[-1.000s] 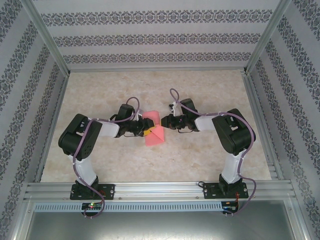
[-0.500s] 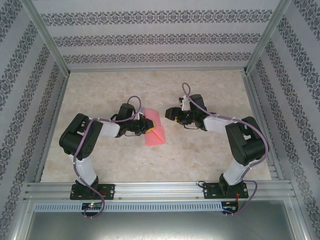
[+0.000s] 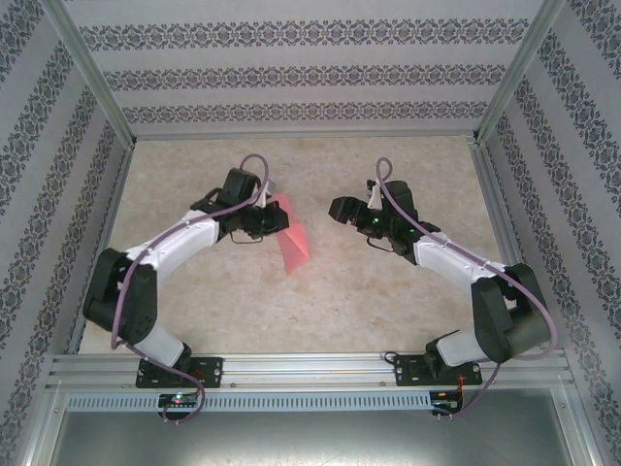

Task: Fold a paper plane with a square sheet of paper (pick it up from the middle)
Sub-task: Turn over the paper at the center of the table.

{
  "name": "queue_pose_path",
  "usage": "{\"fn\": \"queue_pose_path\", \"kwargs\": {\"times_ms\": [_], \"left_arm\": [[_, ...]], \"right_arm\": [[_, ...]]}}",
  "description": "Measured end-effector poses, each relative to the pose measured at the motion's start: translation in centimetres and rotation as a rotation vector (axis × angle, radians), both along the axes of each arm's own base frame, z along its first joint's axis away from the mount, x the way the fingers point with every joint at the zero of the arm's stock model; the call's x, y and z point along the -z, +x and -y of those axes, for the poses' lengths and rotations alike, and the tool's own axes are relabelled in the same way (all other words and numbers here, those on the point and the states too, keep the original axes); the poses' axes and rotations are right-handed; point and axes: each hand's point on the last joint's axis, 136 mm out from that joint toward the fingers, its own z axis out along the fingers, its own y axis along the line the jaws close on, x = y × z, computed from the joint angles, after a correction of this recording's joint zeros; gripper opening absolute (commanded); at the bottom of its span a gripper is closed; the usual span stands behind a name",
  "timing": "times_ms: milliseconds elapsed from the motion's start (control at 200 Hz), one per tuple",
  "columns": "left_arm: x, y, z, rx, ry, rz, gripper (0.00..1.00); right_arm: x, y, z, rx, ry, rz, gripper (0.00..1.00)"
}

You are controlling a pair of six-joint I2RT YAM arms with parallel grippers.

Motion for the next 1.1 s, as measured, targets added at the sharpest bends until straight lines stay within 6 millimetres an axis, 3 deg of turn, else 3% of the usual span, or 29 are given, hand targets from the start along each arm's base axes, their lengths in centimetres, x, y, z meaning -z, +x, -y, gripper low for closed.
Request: {"fn": "queue_pose_path", "kwargs": {"times_ms": [135, 265, 365, 480, 649, 849, 1099], "left_arm": [[-3.8, -0.3, -3.3, -0.040, 0.194, 0.071, 0.10], [-4.3, -0.4, -6.0, -0.085, 0.402, 0.080, 0.08], [-2.6, -0.2, -7.4, -0.111, 0.607, 0.051, 0.08], [0.8, 0.7, -8.5, -0.112, 0.879, -0.001, 0.08], [5.8, 1.6, -8.7, -0.060, 1.136, -0.065, 0.09], [9.5, 1.3, -6.5, 0.015, 1.193, -0.101, 0.14], [12.0, 0.6, -3.8, 0.070, 1.088, -0.151, 0.26]], "right_arm": [[-1.0, 0.2, 1.1, 0.051, -0.038, 0.038, 0.98], [-1.1, 0.3, 2.3, 0.104, -0.079, 0.043, 0.98], [-0.6, 0.3, 3.2, 0.138, -0.114, 0.024, 0.98], [-0.1, 0.6, 4.1, 0.164, -0.145, 0.005, 0.98], [0.5, 1.9, 5.3, 0.204, -0.169, -0.028, 0.98], [1.3, 2.6, 6.2, 0.235, -0.178, -0.072, 0.98], [2.1, 2.0, 6.5, 0.247, -0.189, -0.129, 0.98]]}}
